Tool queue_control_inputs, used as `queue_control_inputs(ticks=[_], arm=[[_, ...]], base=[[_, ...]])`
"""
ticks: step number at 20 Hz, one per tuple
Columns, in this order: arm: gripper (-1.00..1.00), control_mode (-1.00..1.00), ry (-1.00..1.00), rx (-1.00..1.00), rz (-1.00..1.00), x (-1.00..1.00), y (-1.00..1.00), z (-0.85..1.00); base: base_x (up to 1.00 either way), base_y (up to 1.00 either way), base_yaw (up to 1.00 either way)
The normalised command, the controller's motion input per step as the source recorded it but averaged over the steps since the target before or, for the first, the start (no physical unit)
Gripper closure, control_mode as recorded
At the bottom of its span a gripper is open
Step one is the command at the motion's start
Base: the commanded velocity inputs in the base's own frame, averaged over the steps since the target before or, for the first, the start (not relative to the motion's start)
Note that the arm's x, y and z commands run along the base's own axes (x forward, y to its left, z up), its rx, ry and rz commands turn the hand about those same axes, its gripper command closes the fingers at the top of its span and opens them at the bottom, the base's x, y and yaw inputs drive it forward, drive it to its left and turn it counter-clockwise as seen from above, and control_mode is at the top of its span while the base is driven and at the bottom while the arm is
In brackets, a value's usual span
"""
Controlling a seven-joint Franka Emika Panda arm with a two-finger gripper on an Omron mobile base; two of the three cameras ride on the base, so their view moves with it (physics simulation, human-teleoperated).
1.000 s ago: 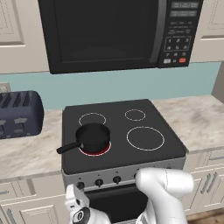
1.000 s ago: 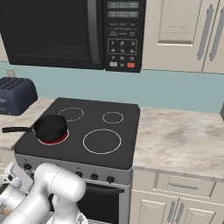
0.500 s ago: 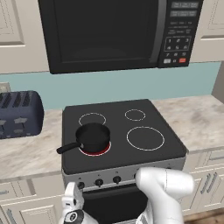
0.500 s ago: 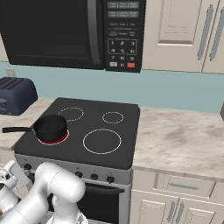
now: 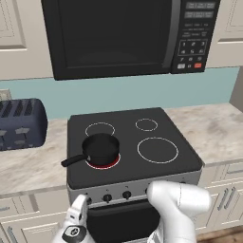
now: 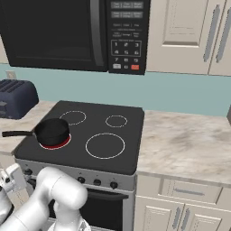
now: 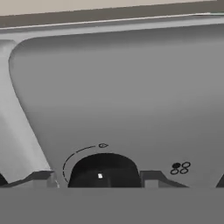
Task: Turn off the front left burner of the stove.
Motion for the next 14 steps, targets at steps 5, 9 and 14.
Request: queue_control_inputs(ticks=[5, 9, 14], arm=[[1.0, -1.0, -0.24, 0.37, -0.03, 0.0, 0.0, 0.0], [1.0, -1.0, -0.27, 0.35, 0.0, 0.0, 0.0, 0.0], [1.0, -1.0, -0.29, 0.33, 0.01, 0.01, -0.02, 0.0]], base=[[0.0, 0.0, 0.0], [0.0, 0.0, 0.0], [0.0, 0.0, 0.0]])
